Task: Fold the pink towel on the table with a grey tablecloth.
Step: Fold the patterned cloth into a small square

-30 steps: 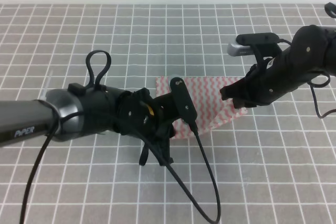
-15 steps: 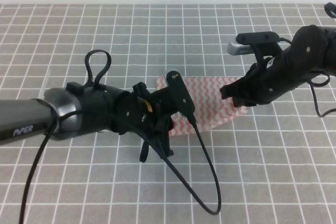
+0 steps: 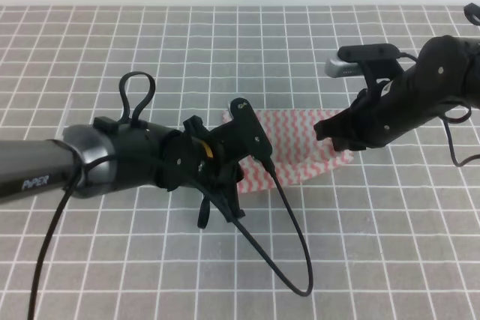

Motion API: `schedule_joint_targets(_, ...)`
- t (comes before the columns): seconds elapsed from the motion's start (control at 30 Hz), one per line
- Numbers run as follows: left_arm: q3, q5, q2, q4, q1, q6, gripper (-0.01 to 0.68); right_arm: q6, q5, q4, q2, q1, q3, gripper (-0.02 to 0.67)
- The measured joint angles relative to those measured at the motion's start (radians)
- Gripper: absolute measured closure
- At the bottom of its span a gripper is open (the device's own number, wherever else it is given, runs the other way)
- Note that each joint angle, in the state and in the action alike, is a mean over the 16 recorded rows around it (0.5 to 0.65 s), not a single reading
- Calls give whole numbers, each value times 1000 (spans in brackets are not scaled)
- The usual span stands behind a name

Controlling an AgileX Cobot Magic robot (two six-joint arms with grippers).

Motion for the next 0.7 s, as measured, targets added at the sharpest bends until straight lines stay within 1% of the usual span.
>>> schedule_joint_targets(0.7, -1, -41, -1, 0, 2, -1, 674, 0, -27, -1, -1, 0, 0, 665)
